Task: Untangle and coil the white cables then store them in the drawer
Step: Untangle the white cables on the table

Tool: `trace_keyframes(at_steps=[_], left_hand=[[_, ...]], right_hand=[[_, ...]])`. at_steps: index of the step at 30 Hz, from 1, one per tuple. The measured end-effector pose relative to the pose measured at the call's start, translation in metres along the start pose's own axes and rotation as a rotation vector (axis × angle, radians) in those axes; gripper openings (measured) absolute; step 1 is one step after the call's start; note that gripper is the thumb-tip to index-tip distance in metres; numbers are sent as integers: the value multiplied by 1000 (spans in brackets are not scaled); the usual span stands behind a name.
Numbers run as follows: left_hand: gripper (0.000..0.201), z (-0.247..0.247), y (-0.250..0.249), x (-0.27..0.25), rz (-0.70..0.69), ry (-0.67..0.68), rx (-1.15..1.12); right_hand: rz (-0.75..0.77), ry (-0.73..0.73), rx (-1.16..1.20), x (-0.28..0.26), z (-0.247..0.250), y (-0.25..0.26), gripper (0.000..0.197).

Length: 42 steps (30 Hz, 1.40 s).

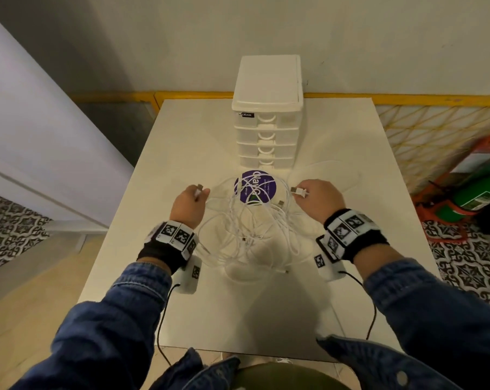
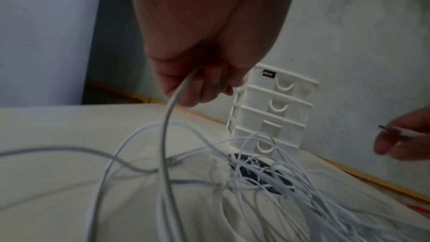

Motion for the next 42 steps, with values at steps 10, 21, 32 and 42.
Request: trace_keyframes(at_steps=[10, 21, 32, 42], left_hand=[[31, 28, 79, 17, 299, -81, -62], [34, 16, 68, 47, 268, -12, 33], [33, -45, 72, 82, 242, 334, 330], [33, -3, 59, 75, 252, -41, -10]], right_hand=[[-248, 245, -173, 50, -77, -12, 37], [-291, 264, -85, 55, -94, -16, 45], [-209, -101, 499, 27, -31, -40, 21], [-154, -301, 770, 5, 38, -14, 14]])
Point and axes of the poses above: each hand's wrist, its own x-axis towards the middle knuckle, its own z-axis out of the back of the hand, y = z × x, the point moved 7 cm from there along x, towards the middle knuckle, and after that the axes turned 2 degrees about -x, right-handed, at the moved point
